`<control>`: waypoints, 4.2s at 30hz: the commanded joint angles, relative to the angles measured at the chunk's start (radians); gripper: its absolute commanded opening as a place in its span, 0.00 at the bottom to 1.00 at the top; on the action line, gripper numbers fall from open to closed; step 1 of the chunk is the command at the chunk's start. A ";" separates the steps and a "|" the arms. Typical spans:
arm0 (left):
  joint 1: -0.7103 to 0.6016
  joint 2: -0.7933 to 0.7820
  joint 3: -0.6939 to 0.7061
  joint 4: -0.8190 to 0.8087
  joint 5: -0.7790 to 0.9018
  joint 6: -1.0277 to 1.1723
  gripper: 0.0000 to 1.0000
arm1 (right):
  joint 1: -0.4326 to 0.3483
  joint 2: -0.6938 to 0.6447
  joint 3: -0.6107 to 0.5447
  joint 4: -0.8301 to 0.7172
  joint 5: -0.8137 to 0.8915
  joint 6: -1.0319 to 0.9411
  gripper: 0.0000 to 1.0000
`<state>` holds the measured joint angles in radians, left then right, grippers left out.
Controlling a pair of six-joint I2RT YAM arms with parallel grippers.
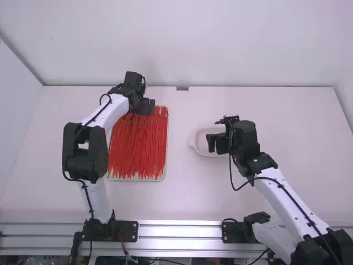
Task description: Fasten the cable tie
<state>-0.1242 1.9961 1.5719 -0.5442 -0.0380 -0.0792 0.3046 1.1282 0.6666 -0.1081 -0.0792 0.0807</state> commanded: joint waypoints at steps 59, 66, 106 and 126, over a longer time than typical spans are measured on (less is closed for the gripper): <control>-0.033 -0.164 -0.393 0.252 -0.031 -0.082 0.99 | -0.003 -0.009 0.038 0.000 -0.002 0.001 0.99; -0.034 -0.285 -0.408 0.272 -0.009 -0.060 0.99 | -0.003 -0.009 0.038 0.007 -0.003 -0.002 0.99; 0.008 0.082 -0.183 0.354 0.019 -0.108 0.99 | -0.003 0.061 0.038 0.043 -0.011 0.001 0.99; 0.019 0.133 -0.189 0.388 0.022 -0.115 0.63 | -0.003 0.061 0.038 0.043 -0.011 0.001 0.99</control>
<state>-0.1146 2.0945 1.3872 -0.1543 -0.0227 -0.1883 0.3046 1.1847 0.6666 -0.0669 -0.0875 0.0784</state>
